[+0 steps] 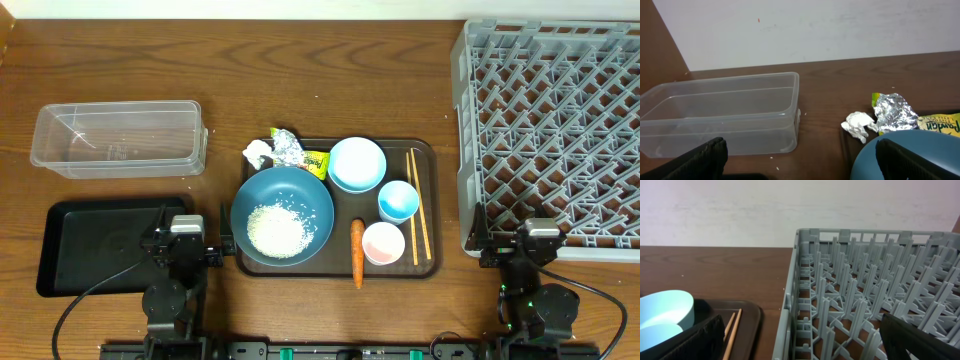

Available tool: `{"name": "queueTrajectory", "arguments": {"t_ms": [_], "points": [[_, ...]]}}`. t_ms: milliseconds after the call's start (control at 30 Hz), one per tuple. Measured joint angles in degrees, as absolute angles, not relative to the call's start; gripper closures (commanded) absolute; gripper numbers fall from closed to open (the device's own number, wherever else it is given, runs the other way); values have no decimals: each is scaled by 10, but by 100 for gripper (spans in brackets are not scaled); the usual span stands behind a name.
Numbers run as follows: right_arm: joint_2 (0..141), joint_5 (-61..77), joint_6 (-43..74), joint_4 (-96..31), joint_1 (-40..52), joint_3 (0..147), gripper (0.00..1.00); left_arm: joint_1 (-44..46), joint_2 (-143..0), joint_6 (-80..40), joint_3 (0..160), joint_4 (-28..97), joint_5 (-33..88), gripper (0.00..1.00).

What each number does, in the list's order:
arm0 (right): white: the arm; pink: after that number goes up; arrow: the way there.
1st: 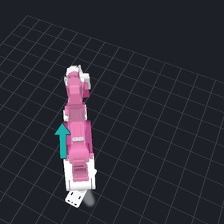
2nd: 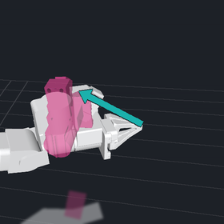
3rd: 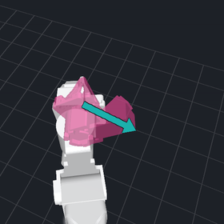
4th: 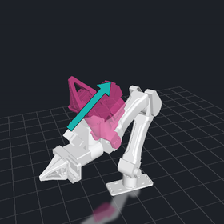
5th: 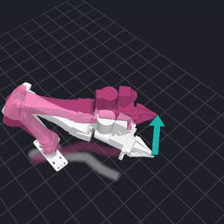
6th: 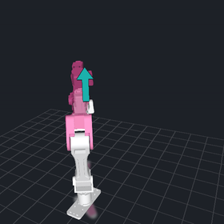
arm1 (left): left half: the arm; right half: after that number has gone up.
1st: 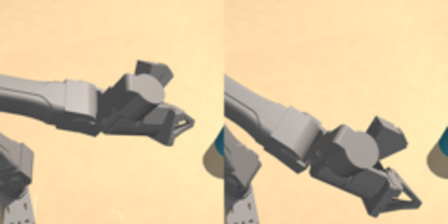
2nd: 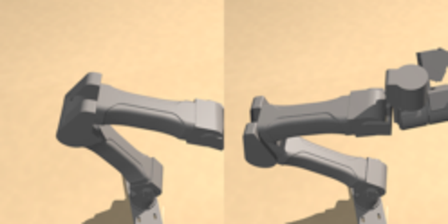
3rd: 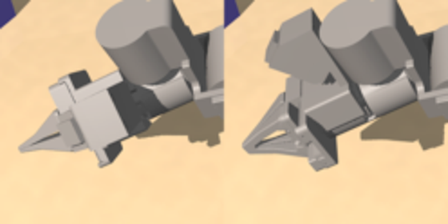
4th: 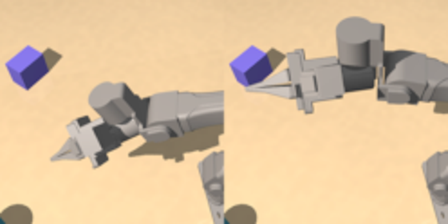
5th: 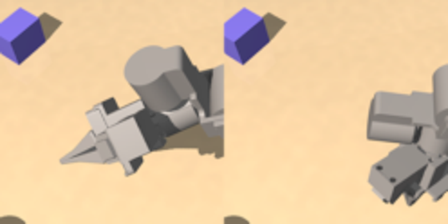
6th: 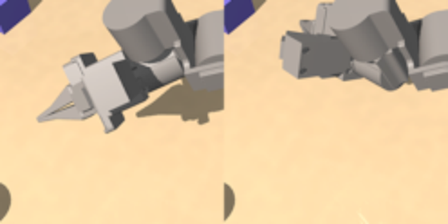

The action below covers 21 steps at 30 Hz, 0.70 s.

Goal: Sort waste into correct bins and load items into the dishwasher rack

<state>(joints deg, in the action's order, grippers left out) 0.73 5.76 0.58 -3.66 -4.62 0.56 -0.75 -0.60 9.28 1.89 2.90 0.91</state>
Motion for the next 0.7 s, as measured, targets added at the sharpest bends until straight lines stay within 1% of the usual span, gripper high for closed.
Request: {"name": "queueTrajectory", "arguments": {"t_ms": [167,700], "points": [[24,58,6,-37,-46,6,1,-8,-39,93,19,29,9,2],[25,58,6,-37,-46,6,1,-8,-41,93,19,29,9,2]]}}
